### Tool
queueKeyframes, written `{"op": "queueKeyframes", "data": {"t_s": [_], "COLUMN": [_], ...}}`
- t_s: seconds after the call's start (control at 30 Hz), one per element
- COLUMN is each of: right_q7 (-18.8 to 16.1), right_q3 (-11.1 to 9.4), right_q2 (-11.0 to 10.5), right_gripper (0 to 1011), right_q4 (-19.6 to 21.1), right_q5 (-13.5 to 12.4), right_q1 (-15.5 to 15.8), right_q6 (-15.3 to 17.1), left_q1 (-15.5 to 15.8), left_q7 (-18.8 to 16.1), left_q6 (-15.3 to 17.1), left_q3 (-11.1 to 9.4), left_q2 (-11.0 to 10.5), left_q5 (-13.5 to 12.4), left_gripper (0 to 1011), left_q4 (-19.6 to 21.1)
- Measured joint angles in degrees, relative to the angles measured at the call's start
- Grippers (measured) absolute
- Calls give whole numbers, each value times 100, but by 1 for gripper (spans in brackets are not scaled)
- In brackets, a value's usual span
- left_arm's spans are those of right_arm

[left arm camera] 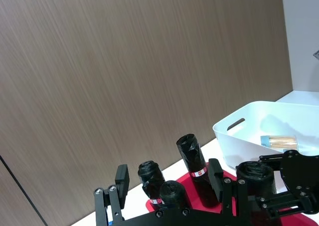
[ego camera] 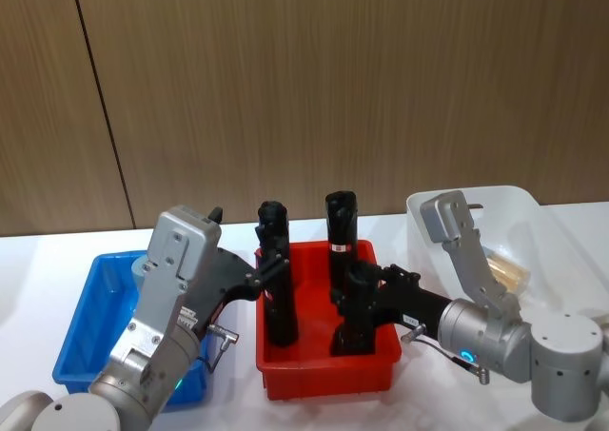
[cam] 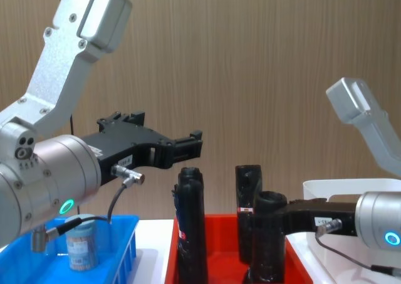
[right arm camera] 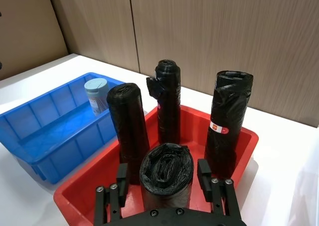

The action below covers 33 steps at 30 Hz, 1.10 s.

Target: Pick the cotton swabs from the blue box and place them into the white box.

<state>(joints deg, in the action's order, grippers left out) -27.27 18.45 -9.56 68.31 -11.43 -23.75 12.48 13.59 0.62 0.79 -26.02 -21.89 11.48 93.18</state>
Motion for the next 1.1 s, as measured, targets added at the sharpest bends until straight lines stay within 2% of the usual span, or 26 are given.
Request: {"op": "queueKeyframes", "data": {"t_s": [0.2,0.33,0.37,0.43,0.73,1.1], "right_q7": [17,27,34,48,99,215], "right_q3": [15,19,20,21,2,-124], "right_q2": [25,27,27,23,-30,-192], "right_gripper": [733,591,591,487,419,367], "right_q4": [-27,-4,18,65,363,1028], "right_q5": [-12,-44,-51,-72,-153,-295], "right_q1": [-38,-41,-41,-36,36,155], "right_q6": [17,38,49,67,123,117], "left_q1": [0,0,0,0,0,0], "left_q7": [0,0,0,0,0,0], "left_q6": [0,0,0,0,0,0], "left_q3": [0,0,0,0,0,0], "left_q2": [0,0,0,0,0,0], "left_q5": [0,0,0,0,0,0], "left_gripper": [1004,1004,1004,1004,1004,1004], "left_q4": [0,0,0,0,0,0]}}
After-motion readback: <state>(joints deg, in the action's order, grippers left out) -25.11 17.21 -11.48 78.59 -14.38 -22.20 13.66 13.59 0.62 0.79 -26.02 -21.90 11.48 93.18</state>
